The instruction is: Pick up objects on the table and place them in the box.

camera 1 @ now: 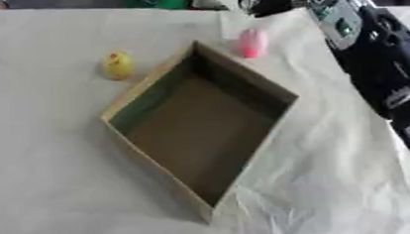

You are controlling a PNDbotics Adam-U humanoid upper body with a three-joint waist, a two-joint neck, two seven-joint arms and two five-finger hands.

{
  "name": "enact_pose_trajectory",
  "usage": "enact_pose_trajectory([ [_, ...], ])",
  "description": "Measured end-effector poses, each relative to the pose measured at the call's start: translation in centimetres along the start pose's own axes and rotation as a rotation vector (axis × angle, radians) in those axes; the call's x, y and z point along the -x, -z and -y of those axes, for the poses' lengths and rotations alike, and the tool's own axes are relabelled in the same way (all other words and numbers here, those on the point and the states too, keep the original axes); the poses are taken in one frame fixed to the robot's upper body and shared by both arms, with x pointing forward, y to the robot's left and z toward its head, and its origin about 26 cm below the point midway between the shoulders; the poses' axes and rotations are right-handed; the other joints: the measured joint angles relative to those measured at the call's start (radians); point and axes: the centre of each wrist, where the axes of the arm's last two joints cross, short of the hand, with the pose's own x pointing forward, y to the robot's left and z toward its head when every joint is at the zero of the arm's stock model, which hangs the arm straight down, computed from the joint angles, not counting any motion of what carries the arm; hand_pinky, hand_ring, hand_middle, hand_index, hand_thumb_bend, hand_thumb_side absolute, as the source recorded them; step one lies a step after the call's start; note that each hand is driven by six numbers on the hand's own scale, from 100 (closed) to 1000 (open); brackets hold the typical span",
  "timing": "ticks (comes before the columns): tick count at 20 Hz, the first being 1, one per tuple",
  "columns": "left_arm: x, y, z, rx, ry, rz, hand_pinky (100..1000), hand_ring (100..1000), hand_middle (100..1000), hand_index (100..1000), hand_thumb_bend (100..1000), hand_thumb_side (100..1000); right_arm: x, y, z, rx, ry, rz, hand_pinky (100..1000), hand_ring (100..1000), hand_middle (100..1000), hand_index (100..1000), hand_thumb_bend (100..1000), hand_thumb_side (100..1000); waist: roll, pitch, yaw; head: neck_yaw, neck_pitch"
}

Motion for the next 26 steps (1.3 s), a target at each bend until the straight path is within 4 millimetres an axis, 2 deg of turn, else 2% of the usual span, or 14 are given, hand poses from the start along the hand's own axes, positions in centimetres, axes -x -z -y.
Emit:
enact_pose_trajectory([
  [5, 0.0, 0.0, 0.0, 0.001, 0.000, 0.000, 450, 572, 576, 754, 100, 1000, 0.8, 0.0, -0.3, -0.048, -0.031, -0.043, 813, 861, 791, 998, 100, 733, 0.000, 0.002, 0.002, 0.004, -0.007],
  [14, 0.0, 0.0, 0.0, 0.003, 0.000, -0.001, 450, 570, 572, 750, 100, 1000, 1.7, 0.0, -1.4, -0.155, -0.063, -0.075, 815, 858, 811, 1000, 100, 541, 0.001, 0.009, 0.003, 0.005, -0.008],
  [17, 0.0, 0.0, 0.1, 0.006, -0.001, -0.002, 450, 569, 570, 748, 100, 1000, 1.9, -0.1, -1.7, -0.184, -0.063, -0.084, 812, 855, 827, 1000, 100, 561, 0.001, 0.012, 0.003, 0.005, -0.009],
  [26, 0.0, -0.1, 0.3, 0.015, -0.009, -0.005, 450, 566, 567, 745, 100, 1000, 2.9, -0.1, -2.5, -0.195, -0.074, -0.148, 811, 845, 830, 1000, 100, 723, 0.001, 0.023, 0.008, 0.006, -0.018],
])
